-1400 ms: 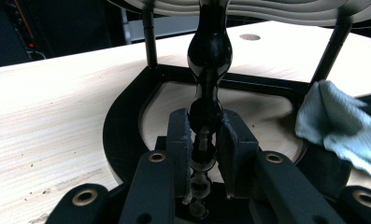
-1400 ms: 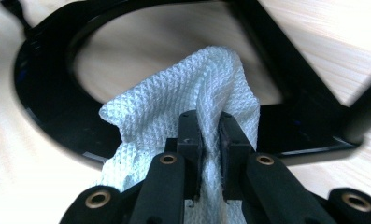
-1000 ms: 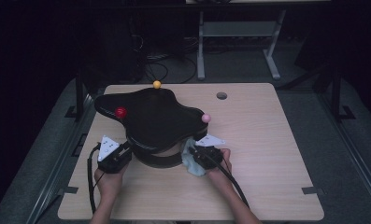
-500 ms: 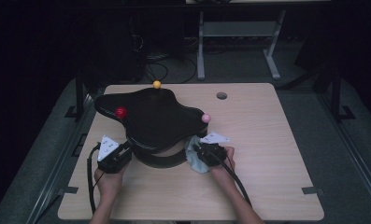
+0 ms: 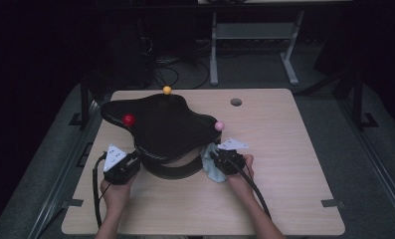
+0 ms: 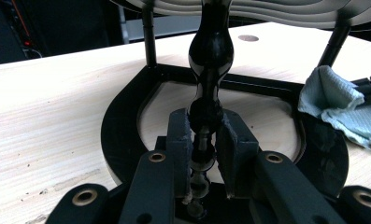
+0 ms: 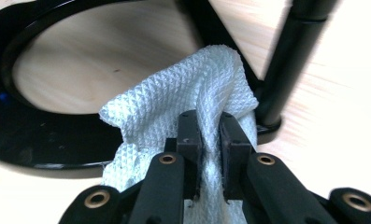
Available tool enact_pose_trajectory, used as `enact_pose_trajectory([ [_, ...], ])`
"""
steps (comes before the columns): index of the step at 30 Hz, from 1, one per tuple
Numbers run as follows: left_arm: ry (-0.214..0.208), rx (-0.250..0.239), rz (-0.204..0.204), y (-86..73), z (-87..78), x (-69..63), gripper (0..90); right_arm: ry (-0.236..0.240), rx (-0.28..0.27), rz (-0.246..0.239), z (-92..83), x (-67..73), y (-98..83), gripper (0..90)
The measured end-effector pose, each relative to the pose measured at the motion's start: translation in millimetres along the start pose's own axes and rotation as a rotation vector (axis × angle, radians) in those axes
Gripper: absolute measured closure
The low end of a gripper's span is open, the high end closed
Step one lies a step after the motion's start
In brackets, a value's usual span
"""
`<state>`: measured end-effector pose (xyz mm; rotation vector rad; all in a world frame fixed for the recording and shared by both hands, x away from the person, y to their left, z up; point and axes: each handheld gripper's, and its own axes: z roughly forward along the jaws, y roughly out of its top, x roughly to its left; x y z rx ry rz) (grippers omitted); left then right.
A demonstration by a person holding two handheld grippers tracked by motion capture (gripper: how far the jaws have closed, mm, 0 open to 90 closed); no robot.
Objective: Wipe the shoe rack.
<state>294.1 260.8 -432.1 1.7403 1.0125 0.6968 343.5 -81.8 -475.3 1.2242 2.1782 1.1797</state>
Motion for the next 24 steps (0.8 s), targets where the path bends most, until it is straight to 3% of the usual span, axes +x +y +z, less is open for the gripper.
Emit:
enact_pose_trajectory([
  [3, -0.002, 0.000, 0.000, -0.1, -0.1, 0.1, 75.7, 0.045, -0.011, -0.030, -0.9, 9.9, -2.5, 81.0],
  [5, -0.001, 0.001, -0.001, -0.1, -0.2, 0.0, 75.7, 0.049, -0.008, -0.045, -1.2, 9.9, -2.4, 80.8],
  [9, 0.003, 0.001, -0.002, -0.1, -0.2, -0.6, 75.7, 0.014, 0.007, -0.008, -0.3, -0.6, 0.3, 80.8],
  [11, 0.002, 0.000, -0.003, -0.2, -0.1, -0.5, 75.6, 0.015, 0.009, -0.009, -0.3, 1.1, 0.2, 81.0],
  [14, 0.001, 0.000, -0.002, -0.3, -0.1, -0.2, 75.6, 0.062, 0.005, -0.037, -0.9, 11.7, -0.6, 81.0],
  [15, 0.000, 0.000, -0.001, -0.2, -0.1, -0.1, 75.6, 0.057, 0.008, -0.058, -1.2, 14.8, 0.1, 80.9],
  [18, -0.001, 0.001, -0.003, -0.1, -0.3, -0.4, 75.7, 0.035, 0.016, -0.054, 0.4, 8.6, 3.0, 80.8],
  [21, 0.001, -0.001, 0.005, -0.3, 0.3, -2.3, 75.6, 0.028, 0.016, -0.001, 1.3, 0.1, 3.4, 81.0],
  [24, -0.004, 0.000, 0.004, -0.3, 0.2, -1.6, 75.7, 0.036, 0.021, -0.039, 0.1, 9.5, 3.1, 81.0],
])
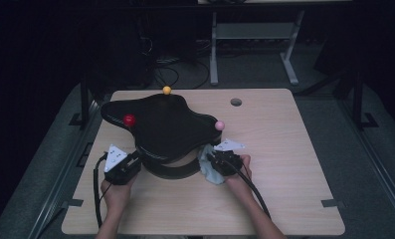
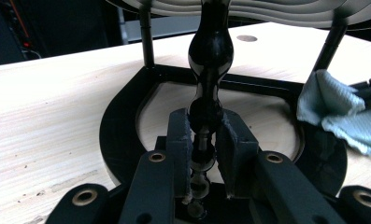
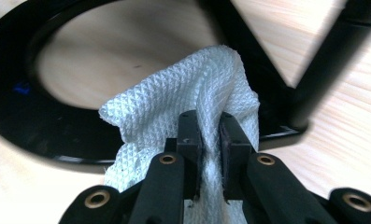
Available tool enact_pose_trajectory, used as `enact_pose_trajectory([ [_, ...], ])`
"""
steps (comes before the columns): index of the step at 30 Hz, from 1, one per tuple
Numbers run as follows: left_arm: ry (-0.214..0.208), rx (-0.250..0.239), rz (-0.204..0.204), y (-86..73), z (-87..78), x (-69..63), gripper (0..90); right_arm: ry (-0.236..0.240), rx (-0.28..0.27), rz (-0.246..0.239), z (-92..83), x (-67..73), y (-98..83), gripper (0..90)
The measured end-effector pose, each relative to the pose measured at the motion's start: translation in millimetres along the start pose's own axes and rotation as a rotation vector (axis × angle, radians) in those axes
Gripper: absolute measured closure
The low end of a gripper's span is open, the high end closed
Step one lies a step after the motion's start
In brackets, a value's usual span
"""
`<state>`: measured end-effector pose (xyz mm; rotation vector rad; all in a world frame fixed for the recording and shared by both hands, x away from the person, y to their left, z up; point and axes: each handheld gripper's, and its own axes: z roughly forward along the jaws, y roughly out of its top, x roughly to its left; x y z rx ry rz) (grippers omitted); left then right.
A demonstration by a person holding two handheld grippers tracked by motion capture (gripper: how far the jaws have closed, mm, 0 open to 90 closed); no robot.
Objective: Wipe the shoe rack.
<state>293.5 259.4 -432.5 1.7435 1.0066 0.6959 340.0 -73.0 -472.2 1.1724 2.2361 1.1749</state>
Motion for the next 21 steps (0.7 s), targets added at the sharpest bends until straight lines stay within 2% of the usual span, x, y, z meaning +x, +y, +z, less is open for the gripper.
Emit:
enact_pose_trajectory([
  [2, 0.000, 0.001, 0.000, 0.2, 0.0, -0.1, 75.7, -0.002, 0.004, -0.028, -0.1, 4.7, 0.7, 80.9],
  [6, -0.001, 0.001, 0.002, 0.3, 0.6, -1.4, 75.7, 0.003, 0.000, 0.000, 0.9, 0.3, 0.9, 81.0],
  [9, -0.002, 0.000, 0.003, 0.2, 0.7, -1.1, 75.7, 0.005, 0.004, -0.014, 0.5, 3.5, 1.0, 81.0],
  [21, -0.002, 0.001, 0.000, 0.3, 0.7, -1.3, 75.7, 0.007, 0.004, -0.011, 0.6, 3.4, 1.0, 81.0],
])
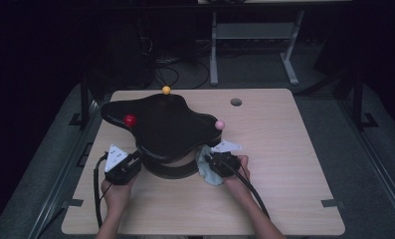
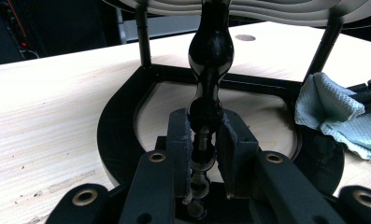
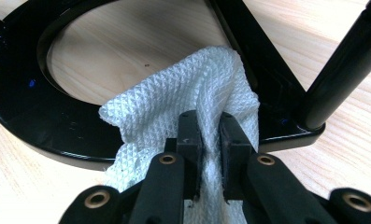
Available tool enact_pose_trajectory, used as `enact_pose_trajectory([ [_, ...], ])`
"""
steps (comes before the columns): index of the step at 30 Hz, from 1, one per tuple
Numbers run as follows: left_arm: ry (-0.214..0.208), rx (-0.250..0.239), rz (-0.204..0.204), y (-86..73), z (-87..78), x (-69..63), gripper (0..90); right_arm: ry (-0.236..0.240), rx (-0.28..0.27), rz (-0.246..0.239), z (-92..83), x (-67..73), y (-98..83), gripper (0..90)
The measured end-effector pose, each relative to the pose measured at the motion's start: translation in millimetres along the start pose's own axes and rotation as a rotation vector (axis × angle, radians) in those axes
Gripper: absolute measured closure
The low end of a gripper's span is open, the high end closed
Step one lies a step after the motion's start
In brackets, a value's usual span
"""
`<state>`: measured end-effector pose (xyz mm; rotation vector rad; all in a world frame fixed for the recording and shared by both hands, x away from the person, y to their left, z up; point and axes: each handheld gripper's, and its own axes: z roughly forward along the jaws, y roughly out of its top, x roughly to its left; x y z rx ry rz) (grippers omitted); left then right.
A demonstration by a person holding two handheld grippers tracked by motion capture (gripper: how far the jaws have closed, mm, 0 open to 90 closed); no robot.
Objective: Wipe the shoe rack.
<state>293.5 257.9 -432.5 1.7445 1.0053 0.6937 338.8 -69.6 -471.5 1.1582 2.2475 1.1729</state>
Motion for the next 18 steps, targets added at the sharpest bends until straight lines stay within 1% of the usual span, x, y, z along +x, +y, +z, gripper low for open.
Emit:
enact_pose_trajectory([
  [2, -0.001, 0.002, 0.000, 0.1, -0.1, 0.2, 75.7, -0.001, 0.000, -0.002, 0.1, 0.9, -0.1, 81.0],
  [5, -0.002, 0.003, 0.002, 0.3, -0.1, 0.3, 75.7, 0.014, 0.001, -0.024, 0.3, 4.2, 0.7, 80.9],
  [7, -0.005, 0.003, 0.001, 0.3, 0.0, 0.2, 75.8, 0.024, 0.001, -0.014, 0.4, 1.7, 0.8, 80.9],
  [10, -0.003, 0.004, 0.006, 0.7, 0.8, -1.4, 75.8, 0.013, -0.004, 0.002, 1.2, -1.7, 0.8, 80.7],
  [12, -0.006, 0.005, 0.004, 0.7, 0.7, -1.0, 75.8, 0.005, -0.002, -0.003, 1.2, -0.6, 1.0, 80.9],
  [14, -0.005, 0.003, 0.005, 0.7, 0.9, -1.1, 75.8, 0.015, 0.000, 0.000, 1.0, 3.0, 1.2, 81.0],
  [16, -0.008, 0.004, 0.006, 0.7, 0.8, -0.7, 75.8, 0.043, 0.004, -0.019, 1.0, 10.8, 1.4, 81.0],
  [17, -0.008, 0.006, 0.007, 0.8, 0.7, -0.7, 75.8, 0.055, 0.005, -0.039, 1.0, 13.8, 2.0, 80.9],
  [18, -0.007, 0.006, 0.007, 0.9, 0.7, -0.7, 75.8, 0.054, 0.008, -0.056, 0.9, 15.6, 2.5, 80.9],
])
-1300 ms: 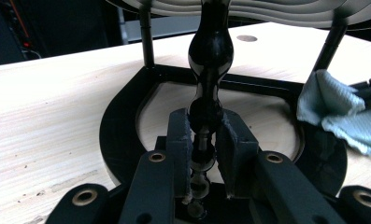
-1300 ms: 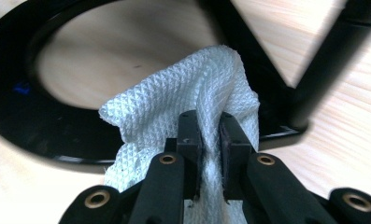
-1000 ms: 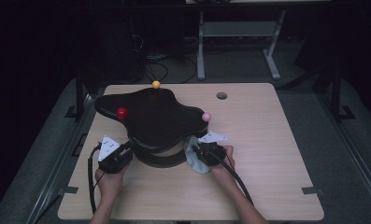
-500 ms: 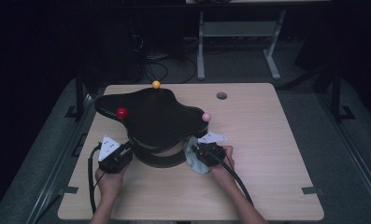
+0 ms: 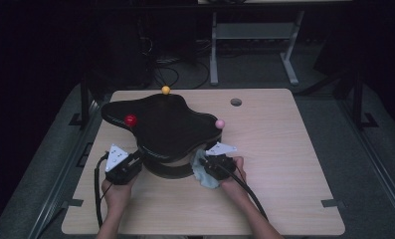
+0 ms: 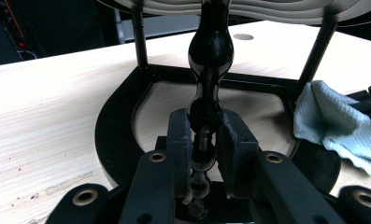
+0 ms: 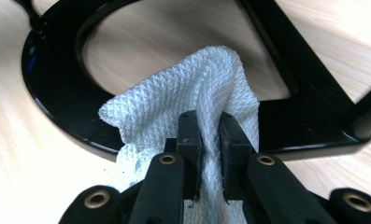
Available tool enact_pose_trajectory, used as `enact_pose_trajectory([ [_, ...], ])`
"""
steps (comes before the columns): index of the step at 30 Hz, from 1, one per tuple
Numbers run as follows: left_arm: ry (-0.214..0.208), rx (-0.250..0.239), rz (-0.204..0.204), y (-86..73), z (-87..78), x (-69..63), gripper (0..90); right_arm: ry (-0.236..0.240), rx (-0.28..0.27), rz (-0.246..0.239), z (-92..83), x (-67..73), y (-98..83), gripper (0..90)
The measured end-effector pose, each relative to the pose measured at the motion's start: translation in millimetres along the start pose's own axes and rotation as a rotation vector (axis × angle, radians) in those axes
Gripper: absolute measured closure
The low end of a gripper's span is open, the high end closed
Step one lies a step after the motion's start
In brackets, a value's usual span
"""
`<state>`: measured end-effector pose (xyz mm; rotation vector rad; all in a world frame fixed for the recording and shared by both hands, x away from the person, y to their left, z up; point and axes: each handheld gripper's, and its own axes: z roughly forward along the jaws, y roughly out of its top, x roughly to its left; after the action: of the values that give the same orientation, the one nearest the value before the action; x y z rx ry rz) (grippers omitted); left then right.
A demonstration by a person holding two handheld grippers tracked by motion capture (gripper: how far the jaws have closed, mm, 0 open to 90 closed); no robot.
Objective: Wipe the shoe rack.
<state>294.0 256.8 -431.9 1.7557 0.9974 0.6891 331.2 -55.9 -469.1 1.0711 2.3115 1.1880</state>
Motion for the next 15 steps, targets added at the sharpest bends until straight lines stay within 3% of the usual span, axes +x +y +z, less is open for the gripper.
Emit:
enact_pose_trajectory([
  [6, -0.012, 0.000, -0.005, 0.6, 0.7, -2.2, 75.7, -0.029, -0.014, 0.076, 0.2, -17.0, -1.8, 81.0],
  [8, -0.017, 0.000, -0.007, 0.4, 0.9, -1.1, 75.7, -0.037, -0.010, 0.051, 0.5, -11.2, -1.4, 81.0],
  [12, -0.015, 0.001, -0.004, 0.4, 0.7, -1.1, 75.7, -0.004, -0.003, -0.001, 2.1, 0.7, 0.7, 80.9],
  [15, -0.014, 0.000, -0.005, 0.4, 0.8, -1.4, 75.7, -0.023, -0.007, 0.037, 1.3, -8.5, -0.4, 81.0],
])
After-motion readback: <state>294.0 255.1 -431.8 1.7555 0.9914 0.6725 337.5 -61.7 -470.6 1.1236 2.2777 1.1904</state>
